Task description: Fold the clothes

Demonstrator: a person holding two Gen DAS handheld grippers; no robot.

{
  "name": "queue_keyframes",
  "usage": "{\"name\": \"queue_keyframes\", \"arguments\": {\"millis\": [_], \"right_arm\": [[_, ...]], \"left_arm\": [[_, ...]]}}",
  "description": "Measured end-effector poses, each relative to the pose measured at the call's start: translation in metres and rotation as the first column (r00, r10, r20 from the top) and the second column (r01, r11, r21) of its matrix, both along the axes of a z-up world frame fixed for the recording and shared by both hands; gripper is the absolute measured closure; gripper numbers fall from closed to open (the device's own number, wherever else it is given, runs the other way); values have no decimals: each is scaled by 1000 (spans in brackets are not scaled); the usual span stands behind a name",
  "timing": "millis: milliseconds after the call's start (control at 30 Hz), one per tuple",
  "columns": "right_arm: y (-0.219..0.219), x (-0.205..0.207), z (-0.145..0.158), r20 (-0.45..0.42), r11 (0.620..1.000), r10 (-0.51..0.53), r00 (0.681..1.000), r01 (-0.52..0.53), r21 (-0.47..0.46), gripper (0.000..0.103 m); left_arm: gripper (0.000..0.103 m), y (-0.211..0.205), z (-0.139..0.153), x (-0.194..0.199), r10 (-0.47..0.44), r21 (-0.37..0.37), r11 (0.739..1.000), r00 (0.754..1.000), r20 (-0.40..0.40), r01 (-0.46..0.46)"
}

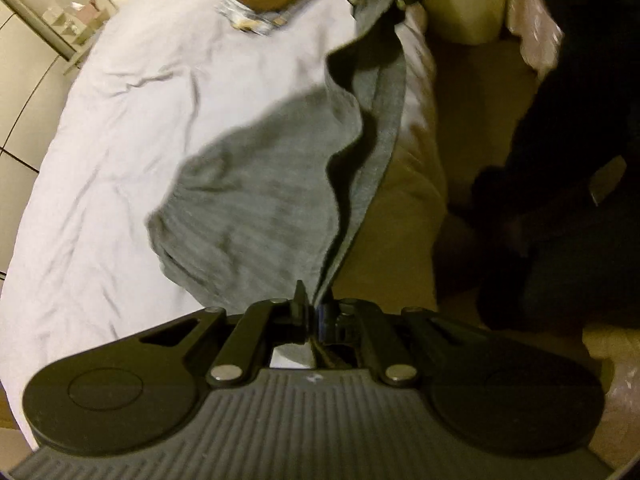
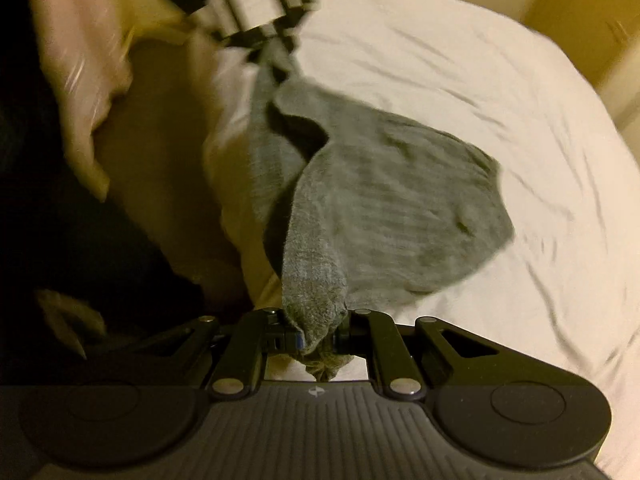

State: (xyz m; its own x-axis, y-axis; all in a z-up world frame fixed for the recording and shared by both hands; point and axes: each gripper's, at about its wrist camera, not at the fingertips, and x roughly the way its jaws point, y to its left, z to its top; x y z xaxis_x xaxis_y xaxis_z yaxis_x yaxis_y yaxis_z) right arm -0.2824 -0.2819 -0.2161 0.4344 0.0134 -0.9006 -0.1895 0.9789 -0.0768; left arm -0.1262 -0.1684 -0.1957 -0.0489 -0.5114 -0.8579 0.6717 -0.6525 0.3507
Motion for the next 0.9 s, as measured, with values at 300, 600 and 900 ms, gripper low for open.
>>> {"name": "queue_keyframes", "arguments": {"millis": [300,600,900], "right_arm": [[-169,51,-42,-3,863,-425,905,406,301,91],[-231,54,-123,21,713,-601,799,524,466,70],[-247,9,-141,153,543,-778,610,528,654,61]], "left_arm": [[99,-151,-11,82,121,33,992,986,-114,-118],[63,-206,-74,143,433,97,901,857,-279,-424],[48,-133,-76,176,639,130,659,459,-617,-741]]}}
